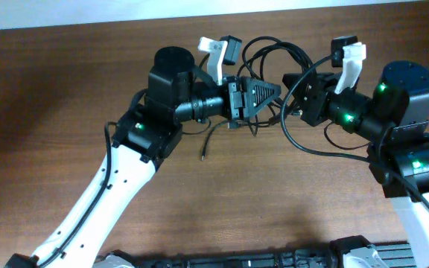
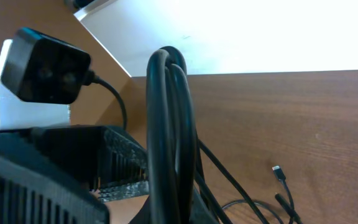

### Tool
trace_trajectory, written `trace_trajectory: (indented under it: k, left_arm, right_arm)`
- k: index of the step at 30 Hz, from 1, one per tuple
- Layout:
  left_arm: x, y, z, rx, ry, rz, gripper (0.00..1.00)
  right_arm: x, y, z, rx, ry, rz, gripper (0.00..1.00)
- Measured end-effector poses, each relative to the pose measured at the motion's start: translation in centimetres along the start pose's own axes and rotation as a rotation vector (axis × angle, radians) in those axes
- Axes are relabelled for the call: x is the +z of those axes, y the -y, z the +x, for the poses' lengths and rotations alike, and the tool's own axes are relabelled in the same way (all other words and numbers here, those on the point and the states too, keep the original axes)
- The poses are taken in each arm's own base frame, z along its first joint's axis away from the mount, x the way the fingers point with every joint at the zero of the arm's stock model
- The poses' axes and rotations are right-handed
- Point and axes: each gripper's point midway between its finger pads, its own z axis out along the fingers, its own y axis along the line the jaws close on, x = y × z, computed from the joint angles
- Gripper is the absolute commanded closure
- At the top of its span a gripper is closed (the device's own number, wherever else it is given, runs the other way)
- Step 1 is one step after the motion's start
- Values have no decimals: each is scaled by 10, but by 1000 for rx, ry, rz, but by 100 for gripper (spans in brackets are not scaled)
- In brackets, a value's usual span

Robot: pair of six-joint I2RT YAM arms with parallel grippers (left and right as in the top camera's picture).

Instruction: Untangle cables

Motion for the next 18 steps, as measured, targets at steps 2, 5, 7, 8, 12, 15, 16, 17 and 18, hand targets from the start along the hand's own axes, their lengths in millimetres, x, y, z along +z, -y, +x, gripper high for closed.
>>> trace_trajectory:
  k: [2, 5, 7, 8, 12, 15, 16, 17, 18]
  left_arm:
    - [2, -2, 1, -7, -4, -3, 35]
    - [2, -3, 2, -11, -7, -5, 35]
    - [2, -8, 6, -33, -25, -21, 35]
    - [2, -8, 7, -35, -25, -25, 36]
    - [1, -18, 0, -38, 14, -80, 38]
    - [1, -25, -5, -37, 47, -120, 39]
    - [0, -28, -7, -37, 58, -134, 41]
    - [0, -30, -8, -36, 67, -145, 43]
    - [-1, -32, -10, -36, 77, -157, 51]
  right_arm:
    - [0, 0, 0, 0, 0, 0, 96]
    - [0, 0, -1, -3, 4, -2, 96]
    - [0, -3, -5, -16, 21, -11, 96]
    - [0, -3, -7, -19, 26, -14, 96]
    - [0, -6, -9, -28, 34, -27, 96]
    - [0, -8, -9, -28, 31, -36, 96]
    - [0, -8, -9, -29, 30, -39, 96]
    - [0, -9, -8, -28, 27, -45, 96]
    - [0, -10, -8, -27, 26, -49, 96]
